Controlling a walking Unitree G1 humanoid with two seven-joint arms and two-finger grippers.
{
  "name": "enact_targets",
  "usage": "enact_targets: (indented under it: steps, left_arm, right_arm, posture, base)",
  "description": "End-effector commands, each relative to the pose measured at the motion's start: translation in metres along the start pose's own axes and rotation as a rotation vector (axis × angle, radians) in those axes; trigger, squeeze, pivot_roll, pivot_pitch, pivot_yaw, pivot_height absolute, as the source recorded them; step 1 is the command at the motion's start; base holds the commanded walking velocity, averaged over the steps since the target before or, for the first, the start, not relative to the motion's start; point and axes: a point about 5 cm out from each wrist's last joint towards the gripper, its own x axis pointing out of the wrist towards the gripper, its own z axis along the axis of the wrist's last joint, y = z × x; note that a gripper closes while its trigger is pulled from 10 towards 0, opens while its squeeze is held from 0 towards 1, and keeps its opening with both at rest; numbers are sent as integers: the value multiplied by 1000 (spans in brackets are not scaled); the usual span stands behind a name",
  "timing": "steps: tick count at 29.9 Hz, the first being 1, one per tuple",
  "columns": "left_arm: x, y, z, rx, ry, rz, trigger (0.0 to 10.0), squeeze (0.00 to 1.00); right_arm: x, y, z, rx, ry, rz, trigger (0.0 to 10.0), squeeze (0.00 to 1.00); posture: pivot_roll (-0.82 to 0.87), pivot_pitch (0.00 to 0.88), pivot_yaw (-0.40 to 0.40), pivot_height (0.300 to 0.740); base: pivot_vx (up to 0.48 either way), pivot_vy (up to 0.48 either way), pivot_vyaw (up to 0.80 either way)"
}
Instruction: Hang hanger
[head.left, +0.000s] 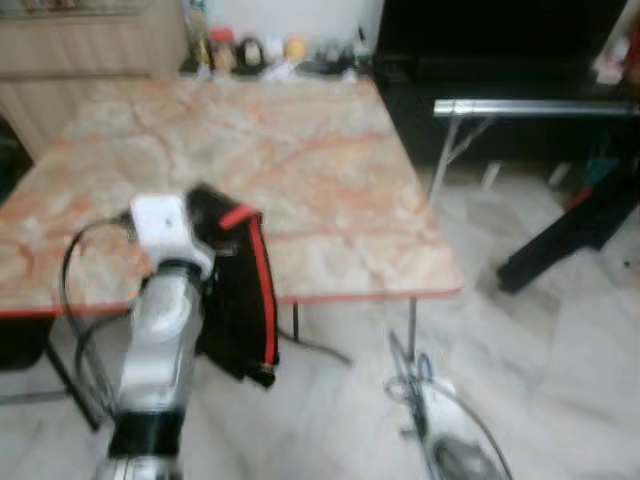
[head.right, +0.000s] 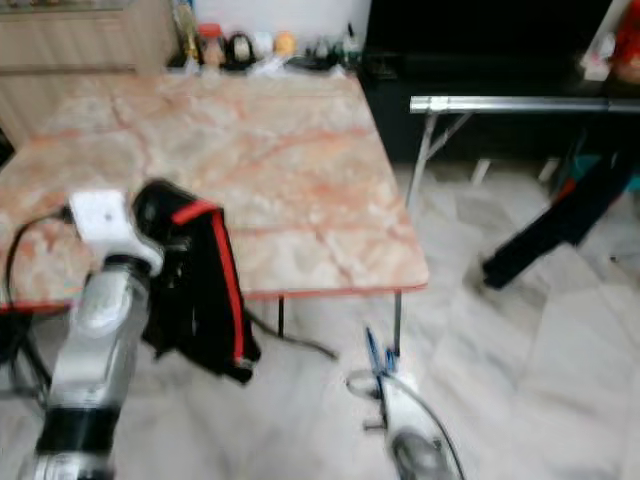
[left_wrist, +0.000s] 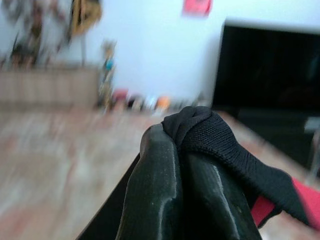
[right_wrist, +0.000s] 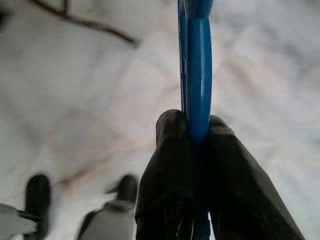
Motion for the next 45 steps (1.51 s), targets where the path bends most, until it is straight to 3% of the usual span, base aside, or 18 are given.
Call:
enact_targets:
  steps: [1, 7, 14, 16, 20, 24, 27, 29, 31, 32, 33, 34, 35, 36, 37, 38, 42, 45]
  left_arm:
    - [21, 10, 30, 67, -96, 3, 10000, 0]
    - [69, 15, 64, 67, -166, -9, 10000, 0]
    - [97, 28, 90, 76, -196, 7, 10000, 0]
    - [110, 34, 114, 29, -246, 23, 10000, 0]
    - [116, 34, 131, 82, -277, 24, 10000, 0]
    - [117, 40, 127, 114, -263, 35, 10000, 0]
    - [110, 46, 100, 116, -200, 43, 10000, 0]
    - [97, 46, 67, 62, -124, 6, 10000, 0]
    - [84, 45, 46, 78, -90, -21, 10000, 0]
    - [65, 41, 24, 54, -48, -40, 10000, 0]
    - [65, 41, 24, 54, -48, -40, 10000, 0]
    - [43, 37, 4, 18, 2, -49, 10000, 0]
    - [43, 37, 4, 18, 2, -49, 10000, 0]
    - [34, 35, -2, 16, 20, -52, 10000, 0]
    - [7, 32, -15, -39, 69, -43, 10000, 0]
    - [-6, 31, -19, -42, 89, -47, 10000, 0]
    - [-44, 30, -24, -52, 160, -42, 10000, 0]
    - [-59, 24, -20, -49, 178, -83, 10000, 0]
  right_arm:
    - [1, 12, 7, 16, -22, 28, 10000, 0]
    - [1, 12, 7, 7, -18, 32, 10000, 0]
    - [1, 13, 8, 23, -24, 40, 10000, 0]
    - [1, 13, 7, 14, -19, 42, 10000, 0]
    - [1, 12, 7, 17, -19, 38, 10000, 0]
    - [1, 12, 6, 17, -17, 38, 10000, 0]
    - [1, 12, 6, 13, -16, 39, 10000, 0]
    - [1, 12, 5, 9, -14, 42, 10000, 0]
    - [1, 12, 5, 9, -13, 43, 10000, 0]
    - [1, 12, 4, 6, -11, 43, 10000, 0]
    - [1, 12, 4, 6, -11, 43, 10000, 0]
    - [1, 11, 3, 2, -8, 44, 10000, 0]
    - [1, 11, 3, 2, -8, 44, 10000, 0]
    - [1, 11, 3, 1, -6, 43, 10000, 0]
    - [1, 10, 2, -8, -4, 44, 10000, 0]
    - [1, 10, 2, -10, -3, 44, 10000, 0]
    - [0, 9, 1, -13, -2, 41, 10000, 0]
    - [0, 9, 0, -10, -2, 39, 10000, 0]
  posture:
    - [84, 0, -65, 740]
    - [102, 0, -68, 740]
    - [100, 0, -60, 740]
    - [94, 0, -59, 740]
    - [98, 0, -60, 740]
    - [101, 0, -59, 740]
    - [100, 0, -60, 740]
    - [95, 0, -57, 740]
    - [94, 0, -58, 740]
    - [97, 0, -60, 740]
    - [97, 0, -60, 740]
    - [97, 0, -60, 740]
    - [97, 0, -60, 740]
    - [98, 0, -62, 740]
    - [98, 0, -59, 740]
    - [95, 0, -59, 740]
    - [101, 0, -54, 740]
    - [101, 0, -50, 740]
  base:
    - [311, 0, 0]
    - [309, 0, 0]
    - [310, 0, 0]
    - [315, 0, 0]
    - [315, 0, 0]
    - [311, 0, 0]
    - [301, 0, 0]
    - [0, 0, 0]
    - [0, 0, 0]
    - [0, 0, 0]
    - [0, 0, 0]
    - [0, 0, 0]
    - [0, 0, 0]
    - [0, 0, 0]
    - [0, 0, 0]
    - [0, 0, 0]
    - [0, 0, 0]
    - [0, 0, 0]
